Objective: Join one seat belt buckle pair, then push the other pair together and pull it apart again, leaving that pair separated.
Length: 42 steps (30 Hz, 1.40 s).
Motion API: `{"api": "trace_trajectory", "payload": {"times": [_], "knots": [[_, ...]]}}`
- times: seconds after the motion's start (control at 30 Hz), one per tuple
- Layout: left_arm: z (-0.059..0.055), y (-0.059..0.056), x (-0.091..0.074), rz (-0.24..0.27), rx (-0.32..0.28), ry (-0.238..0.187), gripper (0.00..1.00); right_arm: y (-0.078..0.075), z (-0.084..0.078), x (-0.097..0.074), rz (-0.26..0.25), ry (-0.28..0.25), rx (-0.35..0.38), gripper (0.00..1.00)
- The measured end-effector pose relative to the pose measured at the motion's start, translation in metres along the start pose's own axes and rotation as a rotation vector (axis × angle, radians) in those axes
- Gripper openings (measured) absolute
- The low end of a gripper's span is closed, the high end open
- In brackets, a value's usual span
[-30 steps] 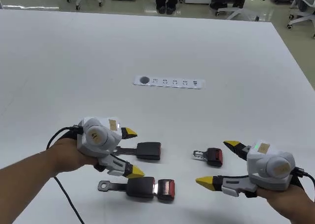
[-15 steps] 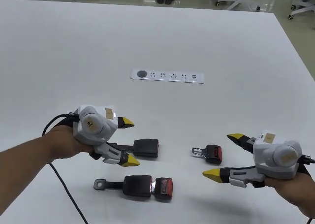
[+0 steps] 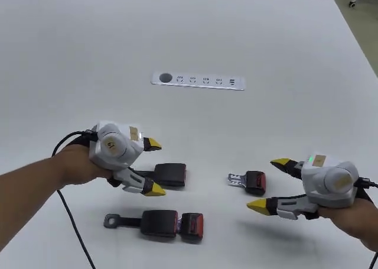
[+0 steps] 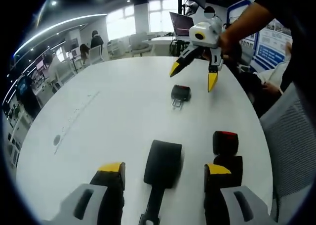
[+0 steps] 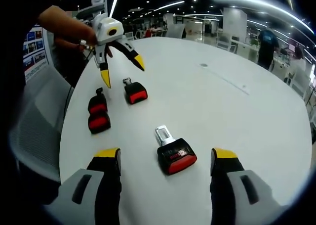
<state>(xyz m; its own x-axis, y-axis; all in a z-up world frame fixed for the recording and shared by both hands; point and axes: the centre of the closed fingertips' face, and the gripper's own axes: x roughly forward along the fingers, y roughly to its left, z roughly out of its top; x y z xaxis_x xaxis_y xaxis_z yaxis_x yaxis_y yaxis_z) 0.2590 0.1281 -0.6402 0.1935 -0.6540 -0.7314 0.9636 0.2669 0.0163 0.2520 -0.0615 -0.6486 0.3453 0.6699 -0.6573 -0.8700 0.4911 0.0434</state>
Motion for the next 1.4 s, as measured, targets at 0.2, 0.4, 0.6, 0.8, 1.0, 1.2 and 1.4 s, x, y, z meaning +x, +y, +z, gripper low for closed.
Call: {"api": "trace_trajectory", "payload": {"times": [0.2, 0.4, 0.6, 0.8, 1.0, 1.2, 1.4], "knots": [[-0.009, 0.005, 0.013, -0.023, 0.003, 0.016, 0.64, -0.004, -0.012, 0.011, 0.034, 0.031, -0.001, 0.70], [-0.024, 0.008, 0.025, -0.046, 0.037, 0.057, 0.62, -0.006, -0.019, 0.021, 0.071, 0.063, -0.009, 0.64], [-0.035, 0.008, 0.035, -0.075, 0.041, 0.078, 0.58, -0.006, -0.023, 0.030, 0.103, 0.092, -0.033, 0.57], [-0.036, 0.009, 0.037, -0.101, 0.052, 0.067, 0.56, -0.009, -0.026, 0.032, 0.124, 0.111, -0.067, 0.50], [-0.036, 0.013, 0.039, -0.107, 0.060, 0.078, 0.52, -0.018, -0.027, 0.031, 0.122, 0.147, -0.124, 0.38], [-0.034, 0.014, 0.038, -0.109, 0.068, 0.083, 0.48, -0.020, -0.027, 0.031, 0.135, 0.176, -0.148, 0.35], [-0.032, 0.010, 0.039, -0.141, 0.100, 0.101, 0.35, -0.022, -0.028, 0.030, 0.157, 0.209, -0.183, 0.35]]}}
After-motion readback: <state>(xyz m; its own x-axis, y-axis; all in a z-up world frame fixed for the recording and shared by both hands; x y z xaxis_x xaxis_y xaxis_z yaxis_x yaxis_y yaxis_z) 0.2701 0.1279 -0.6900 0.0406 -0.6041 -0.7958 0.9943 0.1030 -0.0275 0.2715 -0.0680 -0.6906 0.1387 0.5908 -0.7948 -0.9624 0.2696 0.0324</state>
